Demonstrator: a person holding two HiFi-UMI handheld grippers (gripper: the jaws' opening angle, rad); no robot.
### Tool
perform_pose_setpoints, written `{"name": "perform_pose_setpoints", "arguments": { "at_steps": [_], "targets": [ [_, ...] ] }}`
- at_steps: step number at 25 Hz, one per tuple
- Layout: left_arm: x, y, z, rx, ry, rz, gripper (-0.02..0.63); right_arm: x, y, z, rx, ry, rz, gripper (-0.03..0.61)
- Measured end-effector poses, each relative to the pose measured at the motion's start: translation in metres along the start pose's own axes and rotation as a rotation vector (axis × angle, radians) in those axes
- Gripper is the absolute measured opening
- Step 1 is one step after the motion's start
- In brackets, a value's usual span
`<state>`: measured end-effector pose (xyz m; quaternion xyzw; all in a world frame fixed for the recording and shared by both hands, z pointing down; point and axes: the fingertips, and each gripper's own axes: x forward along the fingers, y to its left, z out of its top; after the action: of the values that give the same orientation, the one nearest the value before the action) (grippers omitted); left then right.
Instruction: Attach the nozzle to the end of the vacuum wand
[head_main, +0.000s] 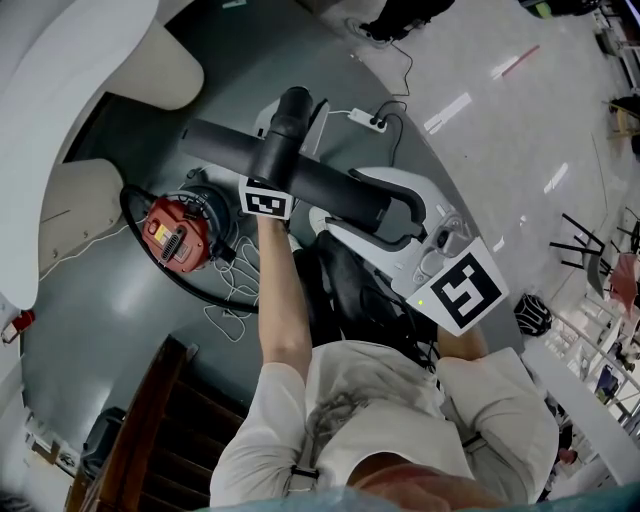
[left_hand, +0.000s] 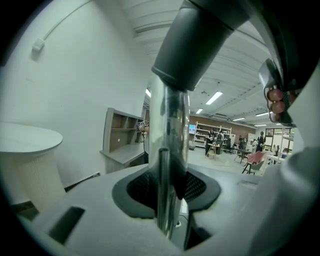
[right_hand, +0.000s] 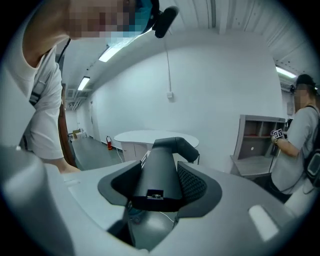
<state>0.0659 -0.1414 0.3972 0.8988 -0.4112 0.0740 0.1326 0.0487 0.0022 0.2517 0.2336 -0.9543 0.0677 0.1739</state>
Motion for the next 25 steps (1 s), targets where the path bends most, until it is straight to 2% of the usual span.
{"name": "perform_pose_setpoints", "arguments": {
  "at_steps": [6, 8, 10, 15, 20, 25],
  "targets": [
    [0.002, -0.001, 0.000, 0.007, 0.001, -0.001, 0.124, 0.007, -0.001, -0.027, -0.134, 0.192, -0.020, 0.247],
    [0.003, -0.002, 0.000, 0.009, 0.001, -0.003, 0.124, 0.009, -0.001, -0.026, -0.166, 0.209, -0.021, 0.244],
    [0.004, -0.002, 0.000, 0.011, 0.003, -0.006, 0.124, 0.010, -0.001, -0.019, -0.157, 0.186, -0.005, 0.239],
    [0.002, -0.005, 0.000, 0.015, 0.007, -0.014, 0.124, 0.006, -0.006, 0.010, 0.119, -0.009, 0.036, 0.235],
    [-0.001, -0.006, -0.001, 0.017, 0.002, -0.017, 0.124, -0.001, -0.010, 0.012, 0.240, -0.042, 0.104, 0.233],
    [-0.004, -0.008, -0.001, 0.017, -0.001, -0.015, 0.124, -0.005, -0.022, 0.021, 0.439, -0.123, 0.149, 0.233]
  ]
}}
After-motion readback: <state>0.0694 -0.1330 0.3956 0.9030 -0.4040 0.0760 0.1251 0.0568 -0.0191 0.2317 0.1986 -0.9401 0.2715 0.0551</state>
